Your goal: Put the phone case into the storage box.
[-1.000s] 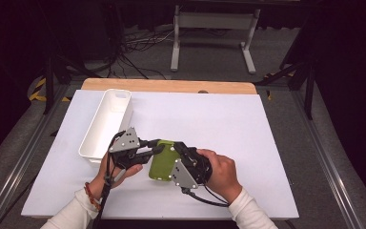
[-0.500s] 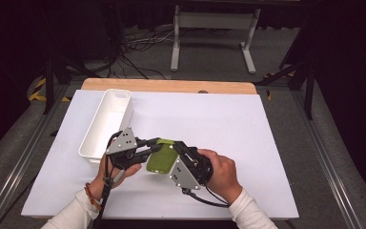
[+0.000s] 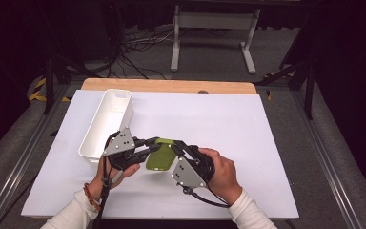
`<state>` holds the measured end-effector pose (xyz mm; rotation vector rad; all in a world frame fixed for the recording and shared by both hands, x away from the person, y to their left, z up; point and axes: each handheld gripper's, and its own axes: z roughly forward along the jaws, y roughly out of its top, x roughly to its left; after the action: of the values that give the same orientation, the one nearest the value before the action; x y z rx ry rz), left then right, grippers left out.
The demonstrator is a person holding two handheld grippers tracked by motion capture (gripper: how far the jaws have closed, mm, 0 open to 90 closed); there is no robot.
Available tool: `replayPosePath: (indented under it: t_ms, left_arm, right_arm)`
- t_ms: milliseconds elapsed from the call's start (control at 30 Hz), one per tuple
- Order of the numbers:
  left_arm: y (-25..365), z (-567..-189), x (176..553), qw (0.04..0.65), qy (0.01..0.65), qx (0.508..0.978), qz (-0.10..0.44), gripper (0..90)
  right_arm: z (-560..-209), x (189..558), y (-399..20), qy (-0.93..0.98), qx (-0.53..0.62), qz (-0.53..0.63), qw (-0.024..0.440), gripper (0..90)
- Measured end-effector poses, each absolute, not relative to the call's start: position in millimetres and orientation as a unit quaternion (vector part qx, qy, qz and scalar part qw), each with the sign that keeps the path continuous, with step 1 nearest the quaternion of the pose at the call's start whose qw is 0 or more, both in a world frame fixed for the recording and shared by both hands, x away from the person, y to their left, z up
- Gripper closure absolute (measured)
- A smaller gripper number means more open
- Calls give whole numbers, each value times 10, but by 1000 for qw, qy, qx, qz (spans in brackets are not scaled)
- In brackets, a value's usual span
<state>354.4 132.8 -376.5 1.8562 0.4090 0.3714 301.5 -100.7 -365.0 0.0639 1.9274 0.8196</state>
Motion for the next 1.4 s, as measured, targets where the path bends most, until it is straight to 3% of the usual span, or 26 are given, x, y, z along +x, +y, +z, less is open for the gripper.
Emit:
replayPosePath:
  t_ms: [1400]
  left_arm:
    - [1435,-3722,3538,574,172,783,169,788]
  right_arm:
    - [-3673,3101,-1301,791,129,423,422,371]
